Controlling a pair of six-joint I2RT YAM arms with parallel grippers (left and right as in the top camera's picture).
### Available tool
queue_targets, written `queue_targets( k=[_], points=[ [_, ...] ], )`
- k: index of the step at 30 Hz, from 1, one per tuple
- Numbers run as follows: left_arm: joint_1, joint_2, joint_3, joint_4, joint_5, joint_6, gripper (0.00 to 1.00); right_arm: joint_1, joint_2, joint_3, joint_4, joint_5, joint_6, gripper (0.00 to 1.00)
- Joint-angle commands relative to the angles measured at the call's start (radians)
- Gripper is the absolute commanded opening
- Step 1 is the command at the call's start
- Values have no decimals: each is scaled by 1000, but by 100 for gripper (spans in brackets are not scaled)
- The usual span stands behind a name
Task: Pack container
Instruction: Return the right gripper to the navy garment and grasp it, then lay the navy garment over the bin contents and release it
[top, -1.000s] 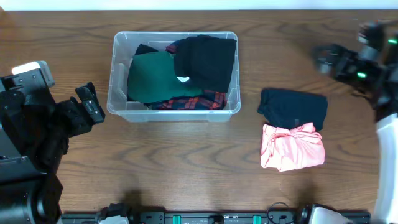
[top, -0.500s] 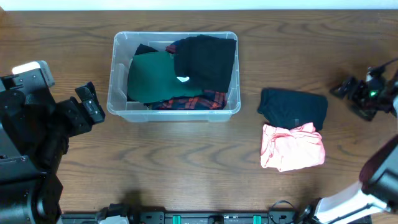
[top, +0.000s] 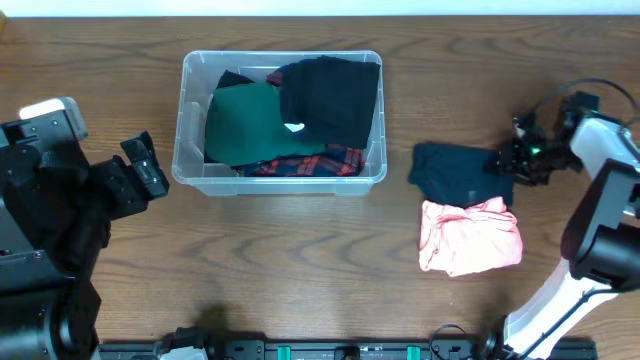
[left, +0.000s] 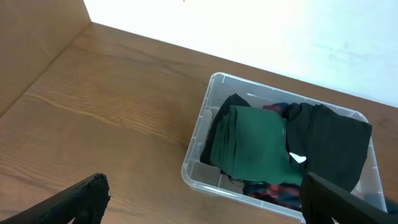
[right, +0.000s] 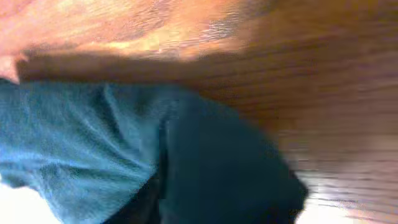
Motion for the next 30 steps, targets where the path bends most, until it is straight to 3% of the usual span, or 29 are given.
queue_targets(
  k=[1,5,8,14,16,22,30],
  points=[
    [2,-1,6,-1,-8,-2,98,17,4,-6,-6,54,2,16],
    [2,-1,6,-1,-8,-2,98,15,-98,-6,-11,23,0,6],
    [2,-1,6,-1,-8,-2,98,14,-230,-6,5,-112,-3,1],
    [2,-1,6,-1,-8,-2,98,53,-482,-6,216,-752,-2,1],
    [2,-1,6,-1,-8,-2,98,94,-539,-6,358,-828,120,1],
    [2,-1,6,-1,-8,-2,98,287,-579,-6,726,-782,435,1],
    [2,-1,6,-1,-8,-2,98,676,-473,-6,820,-217,626,1]
  ],
)
